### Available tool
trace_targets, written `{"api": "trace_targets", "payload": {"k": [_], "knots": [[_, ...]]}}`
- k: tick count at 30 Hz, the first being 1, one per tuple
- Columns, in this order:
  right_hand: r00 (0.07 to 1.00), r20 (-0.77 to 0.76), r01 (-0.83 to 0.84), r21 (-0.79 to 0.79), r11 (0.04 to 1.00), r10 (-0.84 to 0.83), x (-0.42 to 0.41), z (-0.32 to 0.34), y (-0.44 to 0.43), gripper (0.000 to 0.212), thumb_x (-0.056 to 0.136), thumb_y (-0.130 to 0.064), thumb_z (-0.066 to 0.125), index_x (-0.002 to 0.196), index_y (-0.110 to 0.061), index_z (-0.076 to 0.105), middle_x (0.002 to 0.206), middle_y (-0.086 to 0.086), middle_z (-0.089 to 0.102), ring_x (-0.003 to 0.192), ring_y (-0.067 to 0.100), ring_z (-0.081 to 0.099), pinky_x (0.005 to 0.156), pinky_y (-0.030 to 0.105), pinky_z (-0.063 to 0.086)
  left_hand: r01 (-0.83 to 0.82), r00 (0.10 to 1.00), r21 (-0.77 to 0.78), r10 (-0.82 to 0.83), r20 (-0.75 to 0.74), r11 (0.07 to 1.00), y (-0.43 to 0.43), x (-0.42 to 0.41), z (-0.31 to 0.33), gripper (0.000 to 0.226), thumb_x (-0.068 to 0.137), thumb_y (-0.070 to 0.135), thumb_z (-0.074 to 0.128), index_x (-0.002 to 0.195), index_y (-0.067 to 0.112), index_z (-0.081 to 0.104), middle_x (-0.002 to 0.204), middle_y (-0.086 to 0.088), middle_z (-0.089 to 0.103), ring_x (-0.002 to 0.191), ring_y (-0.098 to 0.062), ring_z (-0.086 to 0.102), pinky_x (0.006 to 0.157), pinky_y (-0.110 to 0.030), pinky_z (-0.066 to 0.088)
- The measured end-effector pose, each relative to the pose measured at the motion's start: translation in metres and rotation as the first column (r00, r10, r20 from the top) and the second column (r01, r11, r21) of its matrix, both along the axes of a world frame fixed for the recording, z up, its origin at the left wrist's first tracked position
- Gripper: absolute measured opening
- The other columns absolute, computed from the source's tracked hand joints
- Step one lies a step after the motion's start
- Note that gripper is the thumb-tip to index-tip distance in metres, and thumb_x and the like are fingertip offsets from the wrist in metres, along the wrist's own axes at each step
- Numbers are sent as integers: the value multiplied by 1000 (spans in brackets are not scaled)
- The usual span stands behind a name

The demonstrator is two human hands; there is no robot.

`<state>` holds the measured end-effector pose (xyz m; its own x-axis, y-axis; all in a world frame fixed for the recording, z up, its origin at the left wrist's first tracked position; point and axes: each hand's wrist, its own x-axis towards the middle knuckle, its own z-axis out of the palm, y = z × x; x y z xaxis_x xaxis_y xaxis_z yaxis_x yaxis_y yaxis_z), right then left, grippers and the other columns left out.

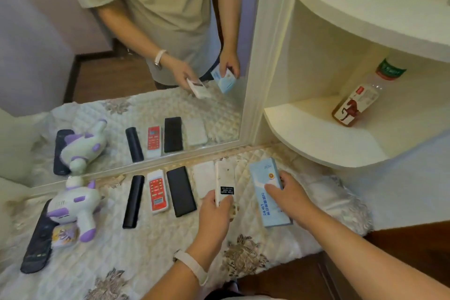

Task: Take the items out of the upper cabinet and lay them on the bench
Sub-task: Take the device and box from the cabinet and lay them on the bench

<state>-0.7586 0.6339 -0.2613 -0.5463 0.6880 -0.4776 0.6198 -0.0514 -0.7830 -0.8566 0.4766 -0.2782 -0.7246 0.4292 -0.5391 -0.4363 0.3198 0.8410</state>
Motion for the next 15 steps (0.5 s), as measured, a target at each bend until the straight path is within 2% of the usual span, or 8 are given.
{"api": "trace_targets", "payload": {"k": [4,8,12,15], "knots": [[996,92,0,3,1000,0,-24,-23,16,15,92,-19,60,105,-16,54,97,2,65,79,12,64,47,15,44,26,998,-14,-26,58,1000,21,-24,-27,15,96,21,55,108,26,62,98,-1,72,89,-22,70,81,-49,58],[986,164,8,2,1000,-9,-45,-41,28,16,91,-20,61,104,-16,54,95,2,65,79,12,65,47,16,44,75,992,-24,-72,103,997,41,-41,-45,16,96,25,54,111,27,59,101,-2,71,91,-22,69,81,-50,58],[978,210,9,10,1000,-11,-62,-58,39,17,90,-21,61,104,-17,53,97,1,65,82,14,65,54,23,46,136,990,-43,-134,38,990,56,-53,-53,14,99,19,48,105,29,55,97,-5,66,86,-24,67,78,-47,56],[972,234,15,9,1000,-17,-73,-71,45,20,89,-21,60,107,-16,52,99,1,64,82,12,64,53,22,45,189,981,-106,-192,-11,976,64,-59,-67,12,99,20,46,107,26,53,96,0,63,84,-16,64,74,-38,55]]}}
